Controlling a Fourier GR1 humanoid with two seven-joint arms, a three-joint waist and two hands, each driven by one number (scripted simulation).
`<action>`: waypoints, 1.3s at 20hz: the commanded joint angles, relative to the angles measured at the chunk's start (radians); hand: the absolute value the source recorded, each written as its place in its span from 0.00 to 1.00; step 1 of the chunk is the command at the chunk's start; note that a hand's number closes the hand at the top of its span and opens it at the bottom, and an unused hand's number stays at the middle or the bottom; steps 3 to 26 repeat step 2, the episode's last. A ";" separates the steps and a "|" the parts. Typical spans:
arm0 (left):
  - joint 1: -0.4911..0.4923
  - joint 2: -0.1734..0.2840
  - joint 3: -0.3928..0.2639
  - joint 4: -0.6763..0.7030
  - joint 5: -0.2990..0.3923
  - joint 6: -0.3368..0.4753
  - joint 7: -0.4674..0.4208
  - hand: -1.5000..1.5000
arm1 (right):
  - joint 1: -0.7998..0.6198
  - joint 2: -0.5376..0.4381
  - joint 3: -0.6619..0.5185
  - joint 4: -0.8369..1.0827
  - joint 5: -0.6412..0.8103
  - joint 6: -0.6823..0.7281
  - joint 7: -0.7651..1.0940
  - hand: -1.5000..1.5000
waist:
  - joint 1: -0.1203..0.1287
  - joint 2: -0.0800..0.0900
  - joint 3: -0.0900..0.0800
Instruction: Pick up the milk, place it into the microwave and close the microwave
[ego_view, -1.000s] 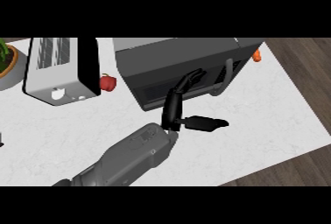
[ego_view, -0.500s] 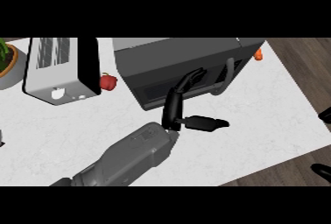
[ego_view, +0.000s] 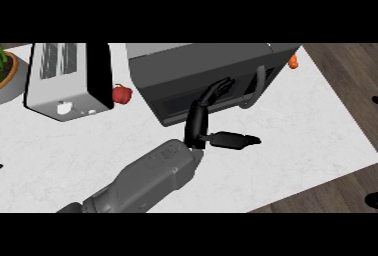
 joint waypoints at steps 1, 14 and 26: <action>-0.068 0.000 0.047 0.075 0.036 0.010 0.018 0.00 | -0.027 -0.017 -0.004 0.038 -0.039 0.025 0.016 0.00 | -0.008 0.011 -0.001; -0.066 0.000 0.051 0.072 0.043 0.014 0.012 0.00 | -0.029 -0.028 -0.014 0.048 -0.047 0.032 0.019 0.00 | -0.016 0.010 -0.001; -0.066 0.000 0.051 0.072 0.043 0.014 0.012 0.00 | -0.029 -0.028 -0.014 0.048 -0.047 0.032 0.019 0.00 | -0.016 0.010 -0.001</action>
